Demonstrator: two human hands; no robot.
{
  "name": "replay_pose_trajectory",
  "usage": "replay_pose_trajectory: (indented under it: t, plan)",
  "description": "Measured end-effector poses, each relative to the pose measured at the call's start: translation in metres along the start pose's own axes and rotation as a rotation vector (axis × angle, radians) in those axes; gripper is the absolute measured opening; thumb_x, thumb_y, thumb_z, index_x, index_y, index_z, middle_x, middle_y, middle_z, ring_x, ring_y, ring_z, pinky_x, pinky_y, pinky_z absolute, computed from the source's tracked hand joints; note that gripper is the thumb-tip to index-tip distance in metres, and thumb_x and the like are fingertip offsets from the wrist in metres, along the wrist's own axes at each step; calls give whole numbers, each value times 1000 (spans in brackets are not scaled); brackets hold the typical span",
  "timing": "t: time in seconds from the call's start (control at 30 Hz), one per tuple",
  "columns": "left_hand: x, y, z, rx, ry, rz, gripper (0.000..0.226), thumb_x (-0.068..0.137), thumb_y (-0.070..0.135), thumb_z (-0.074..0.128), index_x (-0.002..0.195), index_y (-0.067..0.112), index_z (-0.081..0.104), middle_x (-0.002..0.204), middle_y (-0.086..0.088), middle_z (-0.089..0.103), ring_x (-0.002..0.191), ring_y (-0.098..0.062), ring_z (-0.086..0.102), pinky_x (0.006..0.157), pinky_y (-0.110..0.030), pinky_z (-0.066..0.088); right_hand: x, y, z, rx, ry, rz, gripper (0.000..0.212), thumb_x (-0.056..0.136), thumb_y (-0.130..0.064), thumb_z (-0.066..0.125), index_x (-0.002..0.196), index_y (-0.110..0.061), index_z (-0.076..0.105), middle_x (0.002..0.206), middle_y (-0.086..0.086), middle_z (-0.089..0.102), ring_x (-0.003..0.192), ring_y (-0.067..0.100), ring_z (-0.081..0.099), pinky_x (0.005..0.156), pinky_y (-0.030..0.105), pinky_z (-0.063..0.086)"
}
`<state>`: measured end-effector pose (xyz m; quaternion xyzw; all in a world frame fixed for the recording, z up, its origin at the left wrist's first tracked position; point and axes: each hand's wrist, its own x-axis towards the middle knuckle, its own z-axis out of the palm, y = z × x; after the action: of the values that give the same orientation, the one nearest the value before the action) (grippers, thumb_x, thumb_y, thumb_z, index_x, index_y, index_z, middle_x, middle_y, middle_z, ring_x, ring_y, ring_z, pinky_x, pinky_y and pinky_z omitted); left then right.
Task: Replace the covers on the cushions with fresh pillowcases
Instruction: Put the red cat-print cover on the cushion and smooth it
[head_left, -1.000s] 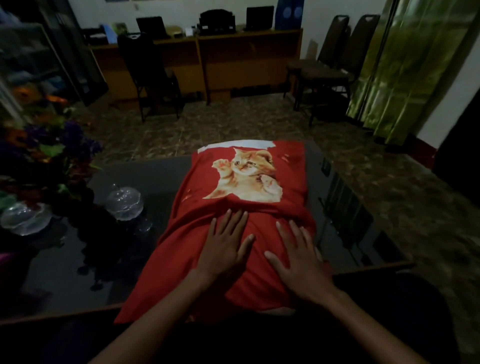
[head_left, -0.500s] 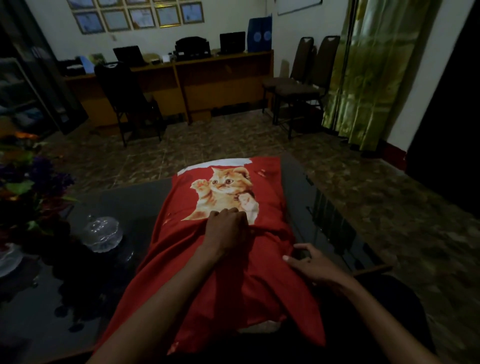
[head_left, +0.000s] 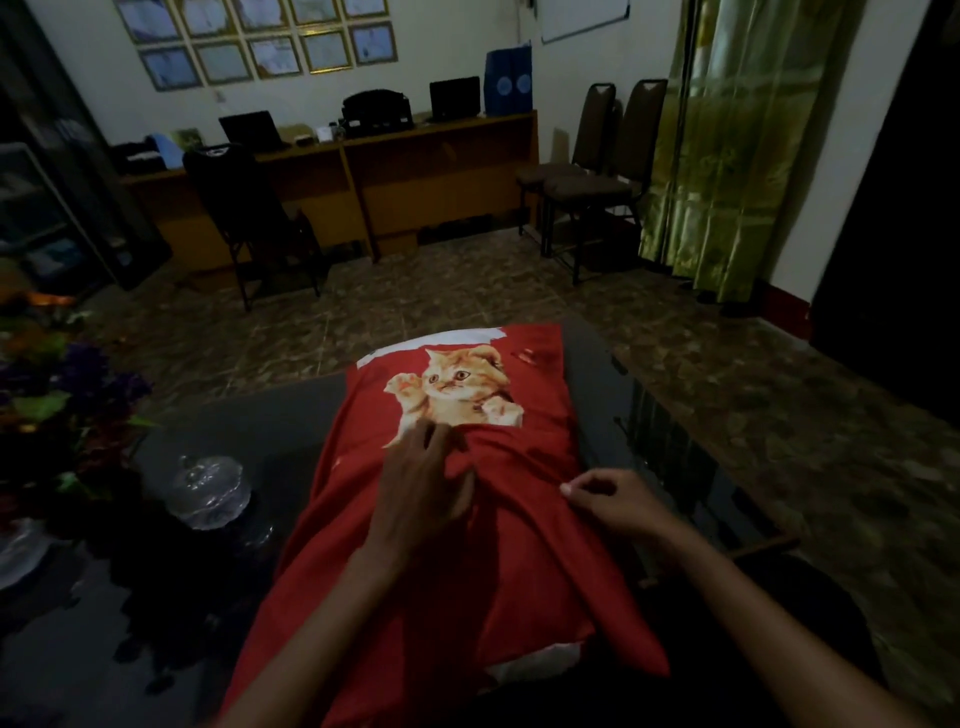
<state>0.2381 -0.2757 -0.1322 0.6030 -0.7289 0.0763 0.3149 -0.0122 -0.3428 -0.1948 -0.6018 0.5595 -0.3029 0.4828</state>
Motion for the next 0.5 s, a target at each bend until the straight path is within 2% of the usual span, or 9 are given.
replay_pose_trajectory:
  t: [0.03,0.13,0.2,0.27,0.33,0.4,0.5]
  plan:
    - [-21,1,-5,-42,-31,50,31,85,41,63,105,18,60,102,-3,60,90,-19,57,75,-35,47,0,3,-4,87,15,41,13,92,-27,75,83,-17,76,77,0,73,60,1,64,57,17,49]
    - [-77,-15,-13,-34,-150,128,33,86,55,67,105,29,67,107,10,63,94,-13,58,77,-33,44,0,18,-10,189,-15,167,14,92,-25,74,96,-12,77,85,8,75,69,13,66,59,23,49]
    - [-97,-26,-12,-20,-153,108,22,86,51,65,92,31,70,96,15,63,88,-11,57,74,-29,40,-2,22,-6,166,-28,188,9,89,-15,77,98,-12,77,89,10,77,74,18,69,67,28,55]
    - [-102,-34,-10,10,-108,132,15,86,37,62,79,26,67,85,11,61,77,-14,57,69,-28,37,0,20,-1,157,38,174,8,84,-7,80,91,-8,77,87,13,77,74,20,71,73,34,59]
    - [-97,-45,-17,53,-30,150,18,87,27,56,75,19,66,79,4,58,69,-17,54,65,-29,35,2,14,-1,124,84,155,8,82,-3,81,83,-9,77,82,12,76,64,13,69,64,27,57]
    - [-85,-64,-32,70,39,71,21,87,25,56,71,16,65,75,1,57,66,-16,49,62,-32,34,9,12,-3,84,104,151,11,82,-1,80,81,-12,78,76,4,75,56,5,64,54,19,50]
    - [-79,-84,-41,90,-35,30,13,82,28,60,73,21,65,76,5,57,64,-18,56,58,-32,39,17,8,-3,61,146,144,13,83,0,78,83,-12,80,64,-8,70,50,-2,59,45,11,43]
